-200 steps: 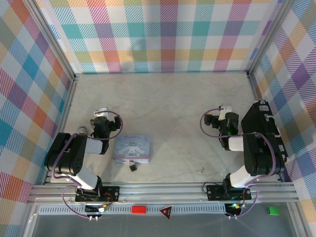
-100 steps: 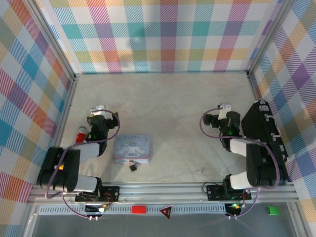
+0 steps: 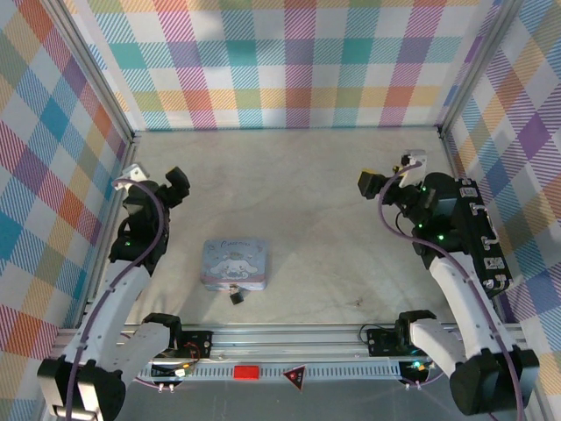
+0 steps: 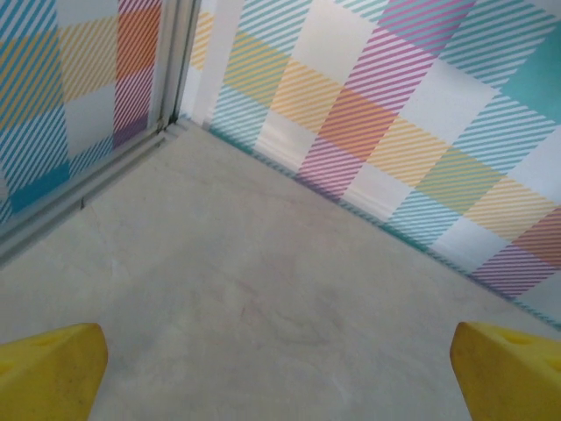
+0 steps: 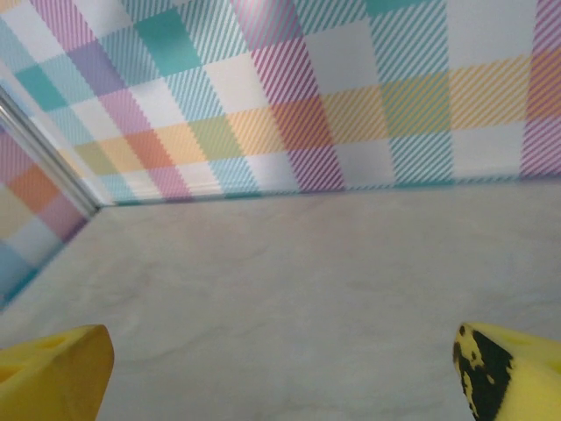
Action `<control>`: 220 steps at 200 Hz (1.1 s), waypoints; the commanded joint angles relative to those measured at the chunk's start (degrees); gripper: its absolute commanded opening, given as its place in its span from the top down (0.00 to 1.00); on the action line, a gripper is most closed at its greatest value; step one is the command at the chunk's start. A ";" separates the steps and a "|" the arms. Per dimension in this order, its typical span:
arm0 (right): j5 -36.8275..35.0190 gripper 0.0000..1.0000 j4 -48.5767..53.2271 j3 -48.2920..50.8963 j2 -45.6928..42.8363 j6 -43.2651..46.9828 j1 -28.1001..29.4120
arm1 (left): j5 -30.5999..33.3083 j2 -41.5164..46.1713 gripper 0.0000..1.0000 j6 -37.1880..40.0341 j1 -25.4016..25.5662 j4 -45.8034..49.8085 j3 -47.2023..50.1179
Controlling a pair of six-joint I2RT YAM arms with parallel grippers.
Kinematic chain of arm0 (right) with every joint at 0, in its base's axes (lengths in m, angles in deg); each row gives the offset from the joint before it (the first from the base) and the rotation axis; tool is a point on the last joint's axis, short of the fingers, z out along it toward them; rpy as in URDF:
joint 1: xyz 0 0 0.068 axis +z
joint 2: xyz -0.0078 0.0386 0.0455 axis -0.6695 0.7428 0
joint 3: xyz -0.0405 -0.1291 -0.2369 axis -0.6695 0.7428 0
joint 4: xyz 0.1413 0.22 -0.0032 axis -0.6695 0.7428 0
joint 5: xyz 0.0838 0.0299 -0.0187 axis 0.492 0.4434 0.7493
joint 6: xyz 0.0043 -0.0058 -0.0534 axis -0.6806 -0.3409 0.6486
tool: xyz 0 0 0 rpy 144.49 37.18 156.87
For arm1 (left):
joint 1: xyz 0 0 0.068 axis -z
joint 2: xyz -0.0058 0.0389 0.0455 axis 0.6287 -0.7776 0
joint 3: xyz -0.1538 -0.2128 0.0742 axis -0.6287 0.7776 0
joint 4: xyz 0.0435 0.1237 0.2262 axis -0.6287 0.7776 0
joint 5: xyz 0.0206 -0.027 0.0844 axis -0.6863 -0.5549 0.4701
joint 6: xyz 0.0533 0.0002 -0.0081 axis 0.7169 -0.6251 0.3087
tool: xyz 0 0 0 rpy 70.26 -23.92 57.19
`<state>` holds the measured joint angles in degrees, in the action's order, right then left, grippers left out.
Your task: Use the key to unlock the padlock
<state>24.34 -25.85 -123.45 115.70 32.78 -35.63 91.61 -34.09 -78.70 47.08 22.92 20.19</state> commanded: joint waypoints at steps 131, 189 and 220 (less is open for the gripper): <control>-13.07 0.06 53.85 -2.93 7.90 -22.69 29.12 | -13.87 13.88 0.00 0.88 16.76 13.21 15.86; -14.95 0.24 55.29 5.41 9.68 -36.07 36.11 | -12.68 23.98 0.00 2.08 17.00 9.21 22.65; -16.28 0.30 54.60 7.22 13.74 -41.27 40.10 | -11.37 24.93 0.00 1.70 17.02 10.47 22.72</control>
<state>10.09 27.92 -117.02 126.39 -1.45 1.68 78.39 -9.64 -77.70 63.69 34.72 42.55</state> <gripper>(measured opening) 0.714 0.997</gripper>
